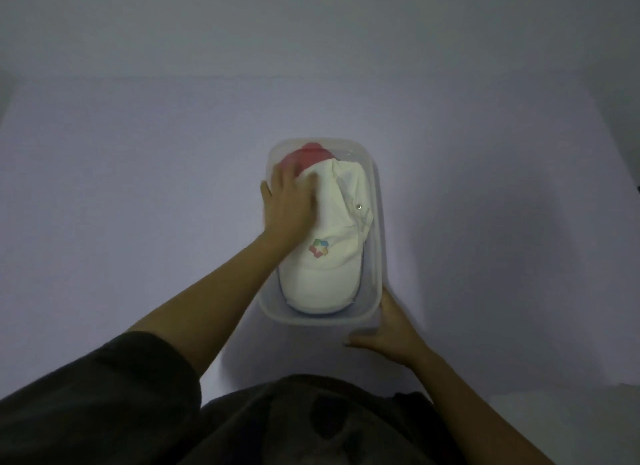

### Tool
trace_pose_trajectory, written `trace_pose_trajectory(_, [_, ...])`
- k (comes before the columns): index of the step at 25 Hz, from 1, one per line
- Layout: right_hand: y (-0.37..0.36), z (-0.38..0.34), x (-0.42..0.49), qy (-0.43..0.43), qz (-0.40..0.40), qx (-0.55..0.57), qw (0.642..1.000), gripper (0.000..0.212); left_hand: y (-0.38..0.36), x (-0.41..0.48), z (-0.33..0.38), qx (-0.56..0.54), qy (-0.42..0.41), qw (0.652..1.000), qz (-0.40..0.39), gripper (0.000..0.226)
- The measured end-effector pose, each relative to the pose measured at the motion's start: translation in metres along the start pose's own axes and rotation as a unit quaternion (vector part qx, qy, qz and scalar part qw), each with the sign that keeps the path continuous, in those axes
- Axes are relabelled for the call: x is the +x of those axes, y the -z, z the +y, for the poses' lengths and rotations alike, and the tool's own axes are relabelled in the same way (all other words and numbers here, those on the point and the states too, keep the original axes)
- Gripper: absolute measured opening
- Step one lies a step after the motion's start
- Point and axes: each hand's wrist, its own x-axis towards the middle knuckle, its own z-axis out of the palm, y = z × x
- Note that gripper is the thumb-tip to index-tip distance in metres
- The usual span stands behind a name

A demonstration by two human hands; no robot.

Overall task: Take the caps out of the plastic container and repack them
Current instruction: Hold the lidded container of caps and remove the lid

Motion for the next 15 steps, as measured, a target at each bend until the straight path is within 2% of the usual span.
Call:
trace_pose_trajectory(3, [-0.007,0.005,0.004,-0.002,0.043,0.032,0.999,0.078,-0.008,-0.052,0.013,0.024,-0.125,0.99,-0.057,0.051])
trace_pose_trajectory(5, [-0.009,0.009,0.005,-0.008,0.058,0.023,0.998,0.068,-0.005,-0.08,0.017,0.035,-0.171,0.98,-0.09,0.064])
trace_pose_trajectory(8, [-0.013,0.018,0.006,-0.005,0.074,0.001,0.997,0.063,-0.003,-0.107,0.032,0.083,-0.145,0.966,-0.196,0.101])
trace_pose_trajectory(10, [-0.014,0.021,0.006,0.002,0.088,-0.018,0.996,0.064,-0.004,-0.112,0.045,0.121,-0.136,0.959,-0.218,0.123])
trace_pose_trajectory(12, [-0.015,0.023,0.007,0.008,0.089,-0.028,0.996,0.064,-0.004,-0.111,0.052,0.145,-0.14,0.954,-0.222,0.13])
trace_pose_trajectory(15, [-0.016,0.03,0.01,0.007,0.097,-0.042,0.994,0.055,-0.005,-0.109,0.056,0.165,-0.148,0.95,-0.22,0.127])
